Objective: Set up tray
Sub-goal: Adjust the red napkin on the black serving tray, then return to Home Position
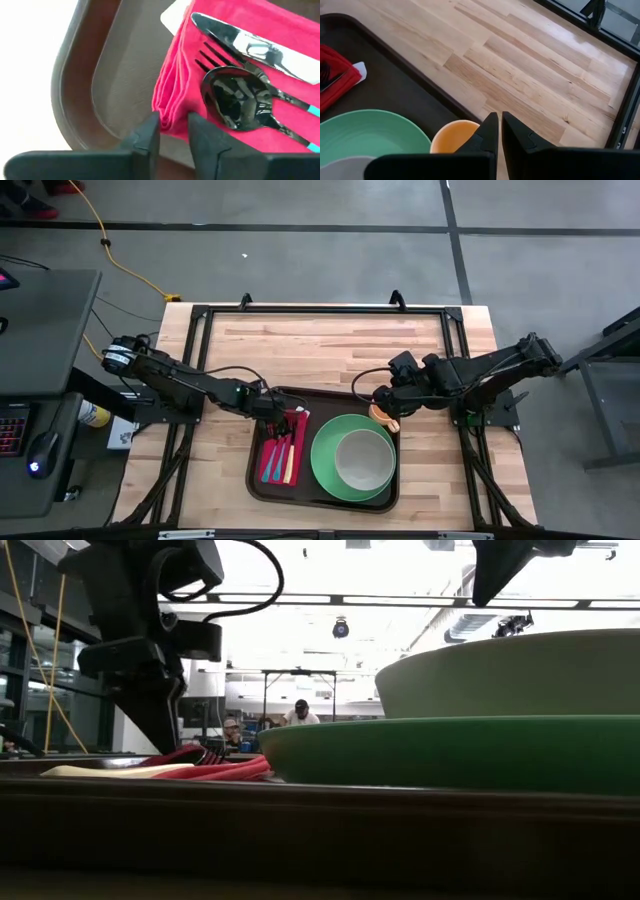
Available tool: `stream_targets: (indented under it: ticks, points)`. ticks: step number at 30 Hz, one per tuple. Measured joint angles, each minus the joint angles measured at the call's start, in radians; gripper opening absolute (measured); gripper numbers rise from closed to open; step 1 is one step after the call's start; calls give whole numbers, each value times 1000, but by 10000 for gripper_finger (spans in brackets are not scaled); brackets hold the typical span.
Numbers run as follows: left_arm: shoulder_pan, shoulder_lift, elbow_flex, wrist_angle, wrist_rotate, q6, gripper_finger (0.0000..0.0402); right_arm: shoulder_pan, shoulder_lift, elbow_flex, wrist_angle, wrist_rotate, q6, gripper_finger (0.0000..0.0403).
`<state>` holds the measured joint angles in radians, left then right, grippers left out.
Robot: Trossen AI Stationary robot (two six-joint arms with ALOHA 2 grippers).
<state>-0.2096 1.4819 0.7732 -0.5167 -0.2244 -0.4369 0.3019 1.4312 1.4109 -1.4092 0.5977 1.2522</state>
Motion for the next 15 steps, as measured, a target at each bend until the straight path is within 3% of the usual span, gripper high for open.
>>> stream_targets:
  ticks: [8,15]
  points:
    - [0,-81,0,-14,-87,71,157,0,0,0,9,-3,0,0]
    - [0,-197,-1,-113,-251,96,154,17,-4,0,5,20,-4,0]
